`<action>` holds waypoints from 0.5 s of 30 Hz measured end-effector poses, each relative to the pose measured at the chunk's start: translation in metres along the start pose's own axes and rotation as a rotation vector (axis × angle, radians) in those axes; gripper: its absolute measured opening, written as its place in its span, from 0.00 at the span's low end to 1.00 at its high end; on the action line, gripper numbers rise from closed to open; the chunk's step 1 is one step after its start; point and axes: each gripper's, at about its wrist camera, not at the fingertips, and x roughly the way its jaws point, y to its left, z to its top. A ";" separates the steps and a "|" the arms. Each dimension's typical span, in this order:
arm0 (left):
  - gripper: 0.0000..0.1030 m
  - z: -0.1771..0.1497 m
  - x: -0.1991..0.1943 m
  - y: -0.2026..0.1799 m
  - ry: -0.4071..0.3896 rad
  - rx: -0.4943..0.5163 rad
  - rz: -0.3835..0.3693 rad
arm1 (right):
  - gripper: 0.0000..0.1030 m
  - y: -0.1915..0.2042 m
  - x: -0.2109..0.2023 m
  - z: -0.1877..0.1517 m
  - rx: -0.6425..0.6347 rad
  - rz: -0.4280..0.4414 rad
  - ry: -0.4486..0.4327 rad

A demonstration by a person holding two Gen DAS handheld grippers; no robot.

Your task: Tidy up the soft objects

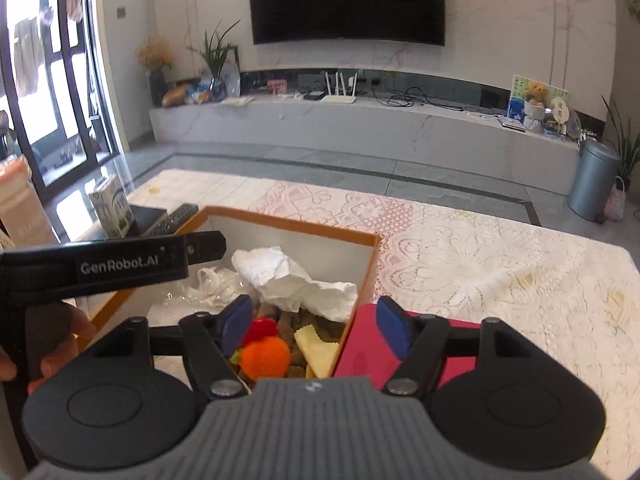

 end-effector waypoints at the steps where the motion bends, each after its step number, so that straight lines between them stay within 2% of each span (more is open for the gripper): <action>1: 0.86 0.001 -0.002 -0.004 0.005 0.019 -0.006 | 0.75 -0.003 -0.003 -0.001 0.014 -0.004 -0.008; 3: 0.84 0.004 -0.009 -0.016 0.010 0.071 -0.023 | 0.89 -0.008 -0.012 -0.004 0.029 -0.006 -0.007; 8: 0.83 0.005 -0.042 -0.044 -0.124 0.115 -0.019 | 0.97 -0.023 -0.041 -0.011 0.099 -0.028 -0.049; 12: 0.86 0.002 -0.065 -0.064 -0.217 0.108 0.001 | 0.97 -0.028 -0.067 -0.019 0.123 -0.050 -0.088; 15: 0.87 -0.004 -0.073 -0.074 -0.239 0.127 -0.023 | 0.97 -0.025 -0.083 -0.032 0.086 -0.095 -0.123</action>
